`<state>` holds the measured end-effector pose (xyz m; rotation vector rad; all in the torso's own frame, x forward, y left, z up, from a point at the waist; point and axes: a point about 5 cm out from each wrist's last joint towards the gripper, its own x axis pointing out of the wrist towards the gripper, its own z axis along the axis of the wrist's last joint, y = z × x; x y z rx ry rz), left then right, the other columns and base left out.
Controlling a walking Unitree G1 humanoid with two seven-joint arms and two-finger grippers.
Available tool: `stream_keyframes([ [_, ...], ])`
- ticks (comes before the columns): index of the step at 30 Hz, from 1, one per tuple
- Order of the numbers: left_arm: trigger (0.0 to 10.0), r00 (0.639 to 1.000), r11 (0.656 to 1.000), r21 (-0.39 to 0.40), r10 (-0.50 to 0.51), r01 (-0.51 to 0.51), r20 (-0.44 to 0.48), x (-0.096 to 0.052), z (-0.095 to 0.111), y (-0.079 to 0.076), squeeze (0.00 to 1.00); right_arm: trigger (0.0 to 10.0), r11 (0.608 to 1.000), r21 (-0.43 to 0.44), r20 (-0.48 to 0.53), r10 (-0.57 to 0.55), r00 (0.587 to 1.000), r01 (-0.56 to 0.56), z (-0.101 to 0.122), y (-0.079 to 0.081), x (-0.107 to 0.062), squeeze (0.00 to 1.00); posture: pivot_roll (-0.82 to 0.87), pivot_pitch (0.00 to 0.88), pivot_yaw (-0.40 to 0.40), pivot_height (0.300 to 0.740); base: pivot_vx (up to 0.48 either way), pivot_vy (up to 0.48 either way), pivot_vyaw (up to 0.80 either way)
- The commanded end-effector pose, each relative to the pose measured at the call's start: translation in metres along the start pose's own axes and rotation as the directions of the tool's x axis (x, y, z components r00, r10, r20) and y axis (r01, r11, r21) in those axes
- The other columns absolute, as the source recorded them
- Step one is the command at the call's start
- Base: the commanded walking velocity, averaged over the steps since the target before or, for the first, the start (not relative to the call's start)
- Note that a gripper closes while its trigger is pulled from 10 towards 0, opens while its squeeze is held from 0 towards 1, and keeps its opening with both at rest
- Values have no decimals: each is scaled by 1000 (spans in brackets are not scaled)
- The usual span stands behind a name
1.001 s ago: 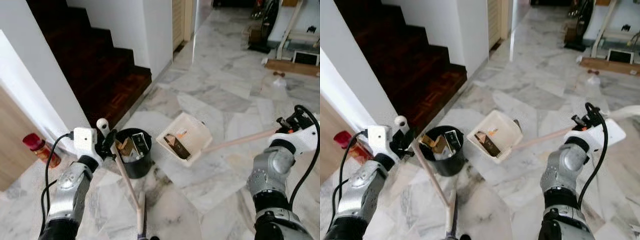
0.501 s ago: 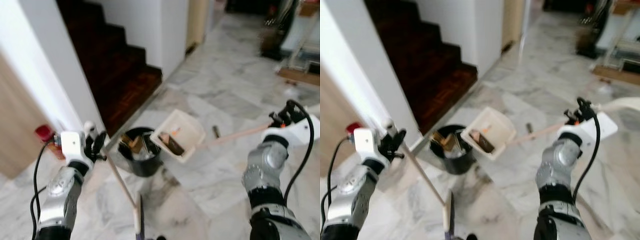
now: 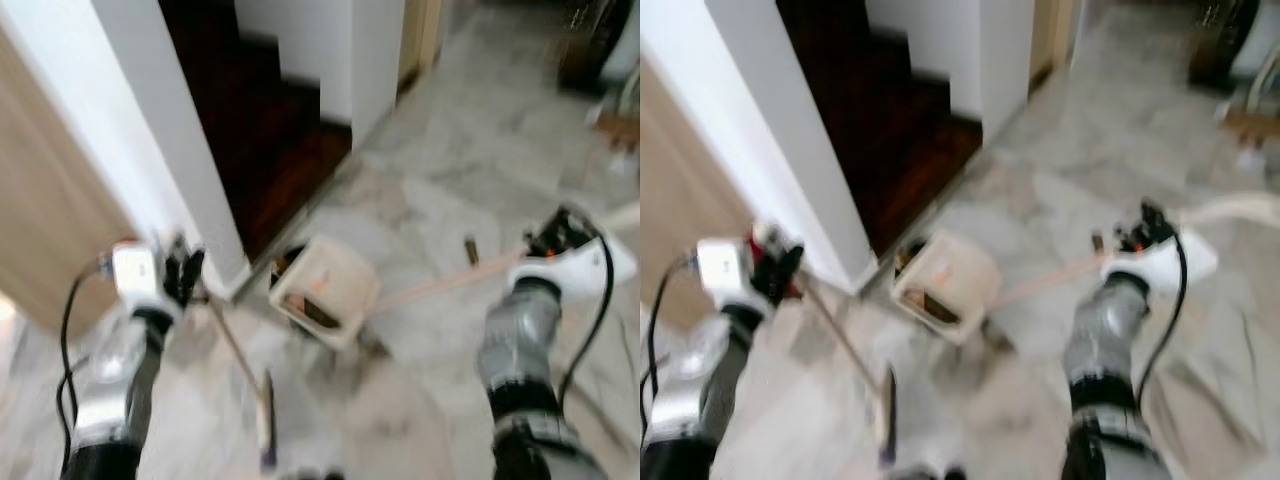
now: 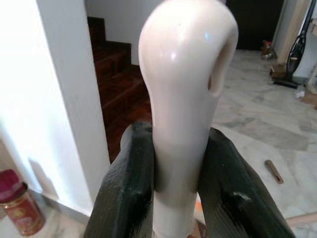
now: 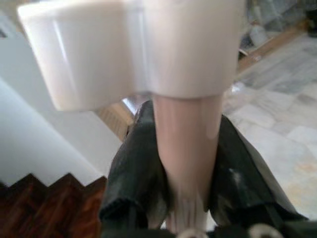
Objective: Sweep floor
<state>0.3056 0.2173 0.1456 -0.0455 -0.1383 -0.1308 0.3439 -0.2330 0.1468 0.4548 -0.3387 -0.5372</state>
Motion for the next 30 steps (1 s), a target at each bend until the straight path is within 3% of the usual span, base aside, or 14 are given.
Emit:
stream_keyframes([
  [1,10000,998,1000,18,-7,5,58,5,15,-3,0,10000,999,49,60,10,998,-13,14,8,6,0,112,33,102,740,341,0,438],
  [7,10000,998,1000,20,-9,8,70,9,19,-7,0,10000,998,51,54,26,998,-29,13,11,5,0,115,33,101,740,346,0,609],
  [18,10000,996,999,26,-26,24,83,13,25,-13,0,10000,997,61,43,38,998,-41,11,14,4,0,116,33,104,740,351,0,0],
  [30,10000,994,999,22,-35,33,100,13,26,-15,0,10000,997,62,46,45,998,-48,12,15,3,0,113,33,104,740,0,0,0],
])
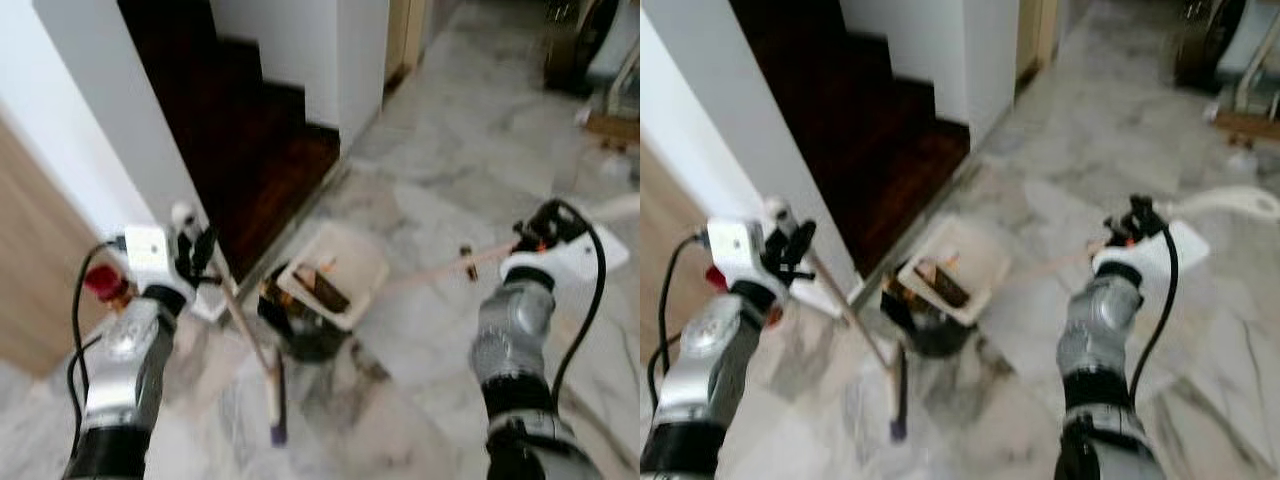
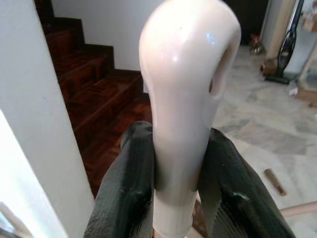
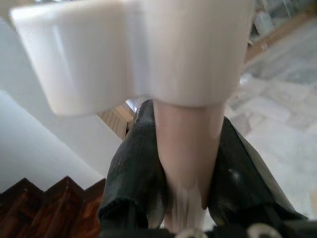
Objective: Sweep floor
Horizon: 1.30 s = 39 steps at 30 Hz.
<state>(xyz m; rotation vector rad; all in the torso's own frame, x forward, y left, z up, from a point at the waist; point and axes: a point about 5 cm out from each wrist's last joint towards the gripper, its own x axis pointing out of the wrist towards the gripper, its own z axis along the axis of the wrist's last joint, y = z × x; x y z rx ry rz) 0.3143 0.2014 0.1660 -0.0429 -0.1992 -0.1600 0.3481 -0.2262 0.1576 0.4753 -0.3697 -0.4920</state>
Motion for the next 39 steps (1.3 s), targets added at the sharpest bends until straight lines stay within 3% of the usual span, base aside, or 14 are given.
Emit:
stream_keyframes([
  [1,10000,999,1000,16,-4,4,40,0,8,0,0,10000,1000,29,33,2,999,-3,7,3,2,0,113,33,104,740,0,0,0],
  [21,10000,999,1000,13,-8,7,45,0,9,-1,0,10000,999,32,34,5,999,-6,7,3,2,0,113,33,104,740,0,0,0],
  [25,10000,1000,1000,4,5,-5,-9,-9,-10,0,0,10000,988,75,93,127,988,-134,22,31,7,0,99,0,85,740,0,0,0],
  [39,10000,1000,1000,15,12,-12,-17,-10,-12,1,0,10000,985,63,82,153,985,-158,22,32,7,0,104,15,79,740,273,0,245],
])
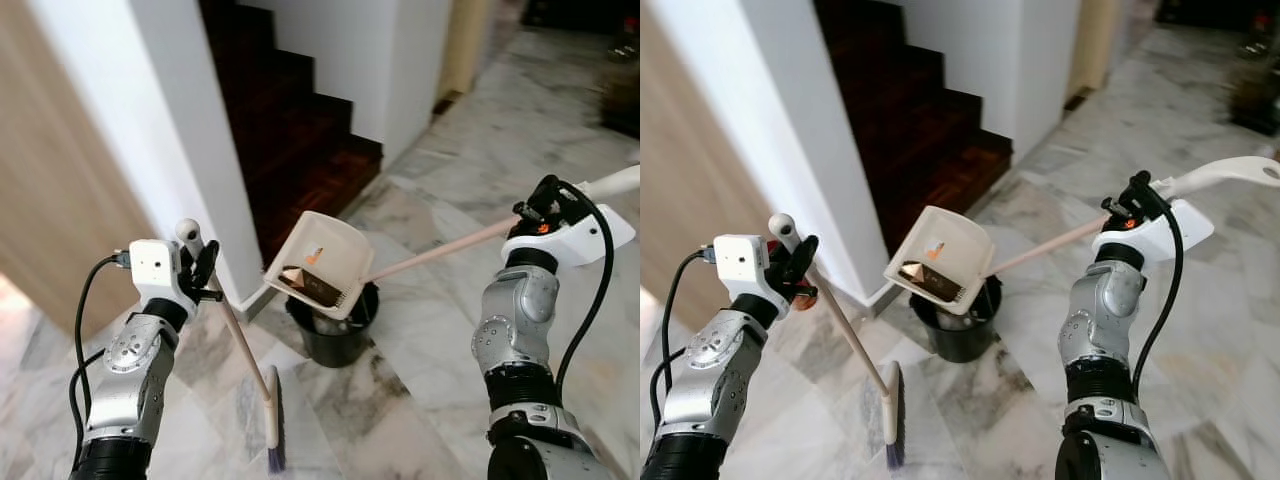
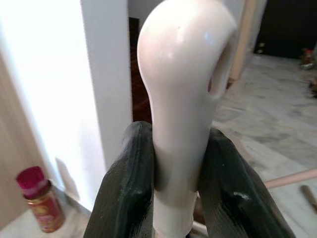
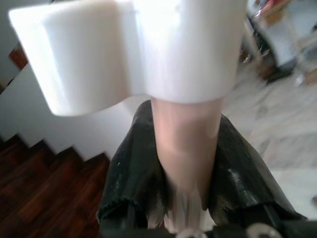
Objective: Sweep floor
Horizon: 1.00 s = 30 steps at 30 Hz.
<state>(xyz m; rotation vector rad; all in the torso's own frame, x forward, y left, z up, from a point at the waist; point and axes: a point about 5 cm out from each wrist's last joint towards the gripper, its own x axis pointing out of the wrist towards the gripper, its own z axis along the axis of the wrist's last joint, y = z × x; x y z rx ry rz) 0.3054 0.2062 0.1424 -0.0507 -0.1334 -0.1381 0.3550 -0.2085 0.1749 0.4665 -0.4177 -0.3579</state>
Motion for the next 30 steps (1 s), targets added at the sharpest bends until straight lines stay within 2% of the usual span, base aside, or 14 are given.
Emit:
stream_keyframes([
  [1,10000,999,1000,26,-12,10,48,4,9,-3,0,10000,999,41,69,19,997,-22,16,7,8,0,104,15,79,740,311,0,0],
  [30,10000,998,1000,31,-5,3,65,5,13,0,0,10000,998,42,53,37,998,-39,16,10,9,0,107,28,70,740,309,0,0],
])
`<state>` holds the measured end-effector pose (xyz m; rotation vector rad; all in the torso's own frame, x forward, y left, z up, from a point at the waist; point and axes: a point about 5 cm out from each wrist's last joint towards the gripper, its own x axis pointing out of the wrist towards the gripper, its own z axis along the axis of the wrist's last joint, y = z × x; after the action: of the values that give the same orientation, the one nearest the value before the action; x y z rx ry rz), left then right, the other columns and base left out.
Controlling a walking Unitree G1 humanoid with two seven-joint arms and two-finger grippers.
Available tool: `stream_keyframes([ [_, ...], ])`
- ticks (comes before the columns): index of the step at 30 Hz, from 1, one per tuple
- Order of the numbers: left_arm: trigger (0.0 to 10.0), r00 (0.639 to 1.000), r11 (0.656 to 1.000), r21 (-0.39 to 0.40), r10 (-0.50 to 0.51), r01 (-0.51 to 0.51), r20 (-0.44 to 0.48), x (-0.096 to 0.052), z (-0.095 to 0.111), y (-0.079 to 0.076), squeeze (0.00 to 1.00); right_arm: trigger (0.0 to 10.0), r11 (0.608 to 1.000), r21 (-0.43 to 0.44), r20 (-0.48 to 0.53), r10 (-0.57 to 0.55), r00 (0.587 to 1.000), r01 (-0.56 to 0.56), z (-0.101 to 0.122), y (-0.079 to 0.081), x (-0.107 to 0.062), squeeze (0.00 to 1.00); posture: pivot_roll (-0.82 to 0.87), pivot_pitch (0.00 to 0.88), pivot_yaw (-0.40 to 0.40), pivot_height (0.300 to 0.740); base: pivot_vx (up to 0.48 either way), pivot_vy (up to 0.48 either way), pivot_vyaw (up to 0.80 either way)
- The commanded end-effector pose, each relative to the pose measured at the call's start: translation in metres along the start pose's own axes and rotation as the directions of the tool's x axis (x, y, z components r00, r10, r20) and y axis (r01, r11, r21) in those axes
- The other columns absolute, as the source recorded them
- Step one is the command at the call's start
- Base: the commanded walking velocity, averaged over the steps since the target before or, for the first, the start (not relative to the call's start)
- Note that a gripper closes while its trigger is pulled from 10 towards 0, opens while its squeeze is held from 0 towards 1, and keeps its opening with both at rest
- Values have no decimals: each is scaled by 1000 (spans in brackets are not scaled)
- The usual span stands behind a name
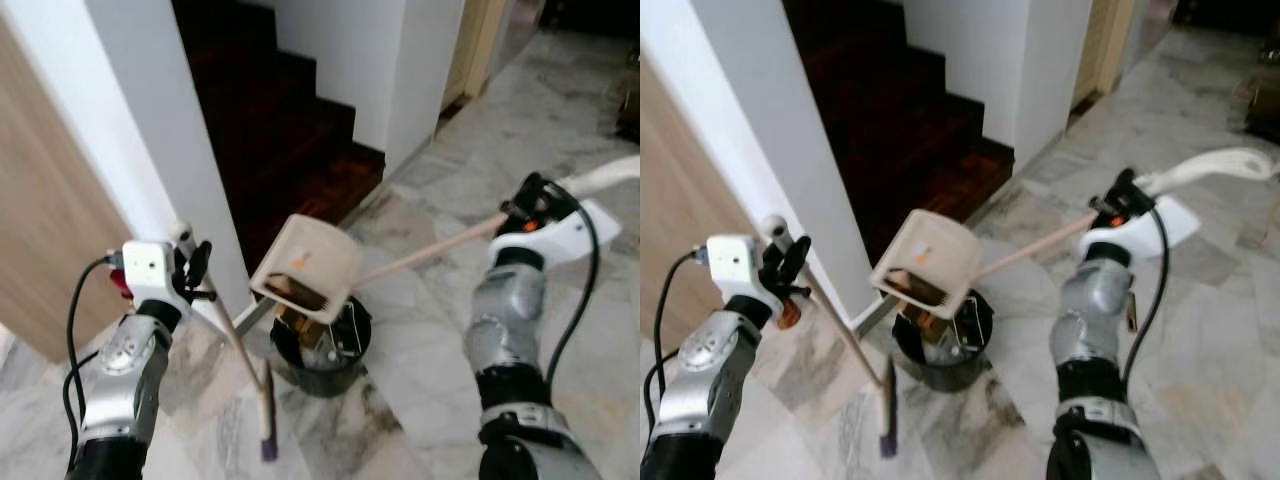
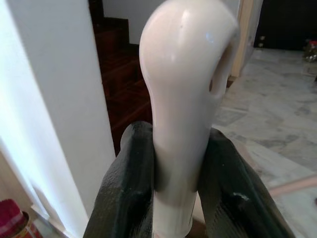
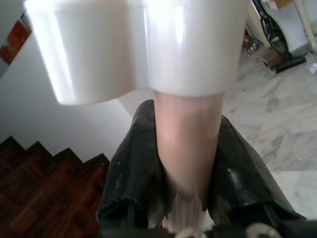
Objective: Sweep floor
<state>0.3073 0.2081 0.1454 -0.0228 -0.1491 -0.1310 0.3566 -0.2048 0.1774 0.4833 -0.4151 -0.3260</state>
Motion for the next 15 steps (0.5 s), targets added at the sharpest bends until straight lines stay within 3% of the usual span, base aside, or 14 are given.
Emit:
stream_keyframes([
  [1,10000,999,1000,2,-8,8,51,3,10,-2,0,10000,1000,21,64,13,998,-15,16,6,9,0,107,28,70,740,311,0,0],
  [13,10000,998,1000,-3,-8,8,55,3,10,-3,0,10000,1000,18,55,21,998,-22,15,6,9,0,105,30,65,740,304,0,0],
  [15,10000,998,1000,-10,-11,12,59,3,10,-4,0,10000,1000,17,52,23,998,-24,15,6,9,0,105,30,65,740,0,0,0],
])
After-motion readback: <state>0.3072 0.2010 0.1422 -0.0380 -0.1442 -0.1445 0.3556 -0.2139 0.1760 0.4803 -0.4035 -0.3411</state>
